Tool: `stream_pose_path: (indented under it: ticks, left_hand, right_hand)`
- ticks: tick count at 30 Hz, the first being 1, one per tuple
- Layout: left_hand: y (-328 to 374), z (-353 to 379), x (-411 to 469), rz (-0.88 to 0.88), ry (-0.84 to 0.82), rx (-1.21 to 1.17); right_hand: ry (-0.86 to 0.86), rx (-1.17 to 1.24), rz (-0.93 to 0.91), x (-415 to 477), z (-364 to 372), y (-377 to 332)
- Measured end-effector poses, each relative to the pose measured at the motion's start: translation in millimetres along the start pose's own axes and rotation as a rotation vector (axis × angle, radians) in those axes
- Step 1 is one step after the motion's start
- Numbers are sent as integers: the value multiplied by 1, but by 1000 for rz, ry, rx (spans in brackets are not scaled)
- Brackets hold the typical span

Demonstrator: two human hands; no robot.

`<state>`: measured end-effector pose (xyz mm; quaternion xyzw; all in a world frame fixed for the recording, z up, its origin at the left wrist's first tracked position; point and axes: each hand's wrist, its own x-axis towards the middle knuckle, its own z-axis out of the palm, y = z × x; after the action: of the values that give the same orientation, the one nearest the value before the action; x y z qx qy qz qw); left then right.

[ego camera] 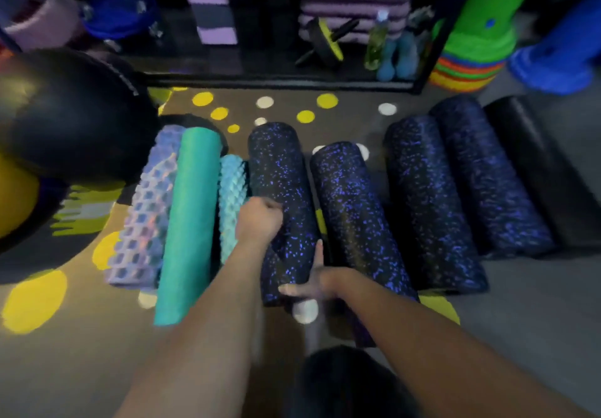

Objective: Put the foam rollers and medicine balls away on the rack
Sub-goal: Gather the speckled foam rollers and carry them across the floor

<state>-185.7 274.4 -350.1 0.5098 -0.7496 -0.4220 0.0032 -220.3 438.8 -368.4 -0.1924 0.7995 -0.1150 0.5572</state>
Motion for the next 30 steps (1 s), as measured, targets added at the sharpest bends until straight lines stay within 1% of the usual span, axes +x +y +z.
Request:
stream_pose_path:
  ticks: [2,3,4,5,6,7,8,10,11,12,15,17,19,21,23,27,30]
  left_hand:
    - [27,26,13,-40,167,-526]
    - [48,38,11,-73,212,-756]
    - [73,51,6,-112,221,-976]
    - [100,65,-1,-145,190,-1150]
    - [125,82,-9,-139,124,-1258]
    - [146,104,-16,-122,20,-1315]
    - [165,129,-27,-84,-121,-1336]
    - [197,173,-62,16,-440,-1316]
    - [208,197,-82,50,-590,-1264]
    - [216,221,-105,69,-722,-1205]
    - [220,284,-197,106,-1031,-929]
    - [212,311,-263,63,-1208,-842]
    - [198,319,-316,-62,-1333,-844]
    - [183,323,-348,-110,-1405,-819]
    - [170,329,-361,-72,-1419,-734]
    - [147,344,-354,111,-1320,-550]
    - [137,349,-350,180,-1263,-482]
  right_hand:
    - [59,42,-25,-6,-33,5]
    - [86,130,-32,-8,-48,13]
    - [137,233,-45,-13,-63,25]
    - [240,299,-65,-14,-77,43]
    - [375,326,-69,-21,-93,64]
    - [505,296,-46,-33,-106,86]
    - [608,248,5,-44,-116,113]
    - [740,152,147,-74,-129,167]
    - [766,131,226,-89,-131,194]
    - [756,148,311,-105,-129,219]
    - [715,206,555,-160,-108,278]
    - [682,169,703,-200,-92,303]
    - [643,133,812,-239,-77,323]
    - [601,104,918,-272,-62,344]
    - [585,43,986,-296,-47,361]
    - [517,88,1000,-297,-10,398]
    - [542,163,953,-280,5,434]
